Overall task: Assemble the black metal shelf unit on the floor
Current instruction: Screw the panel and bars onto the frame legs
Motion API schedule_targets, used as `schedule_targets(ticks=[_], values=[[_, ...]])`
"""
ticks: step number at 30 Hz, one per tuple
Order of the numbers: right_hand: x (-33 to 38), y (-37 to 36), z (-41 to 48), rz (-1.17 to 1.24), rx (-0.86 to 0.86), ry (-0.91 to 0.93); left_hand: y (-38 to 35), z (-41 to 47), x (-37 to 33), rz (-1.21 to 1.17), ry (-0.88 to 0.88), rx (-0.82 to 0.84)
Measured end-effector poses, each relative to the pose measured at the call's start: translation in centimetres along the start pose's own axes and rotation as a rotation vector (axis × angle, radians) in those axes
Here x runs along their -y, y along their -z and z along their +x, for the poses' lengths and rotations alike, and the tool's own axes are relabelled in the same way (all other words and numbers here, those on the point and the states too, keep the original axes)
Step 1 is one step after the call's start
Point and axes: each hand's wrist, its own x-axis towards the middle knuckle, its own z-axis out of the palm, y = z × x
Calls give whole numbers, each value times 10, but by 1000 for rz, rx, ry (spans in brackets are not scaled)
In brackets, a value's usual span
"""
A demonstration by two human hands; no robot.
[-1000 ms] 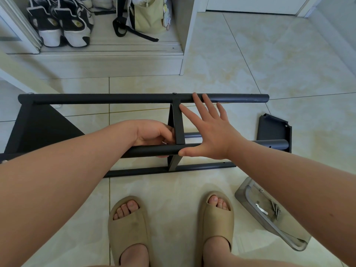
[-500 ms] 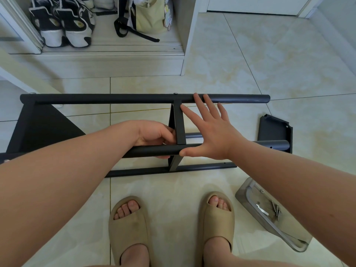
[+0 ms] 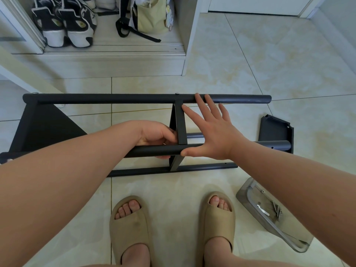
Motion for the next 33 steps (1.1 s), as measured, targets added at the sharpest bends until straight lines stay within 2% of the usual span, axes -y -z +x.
schedule_targets(ticks=[4,10,16,24,29,33], values=[[0,0,0,-3,-1,1,0,-1,0,-29,-19,4],[-1,-1,0,-2,-5,5,-2,0,-1,-6,58,-9],[0,0,-1,1,-7,1,0,3,1,43,8,-14],[1,0,0,-3,0,0,4,3,2,-40,-46,59],[1,1,-1,4,3,1,0,2,0,13,63,3],[1,2,-1,8,8,2,-1,2,-1,40,61,-12]])
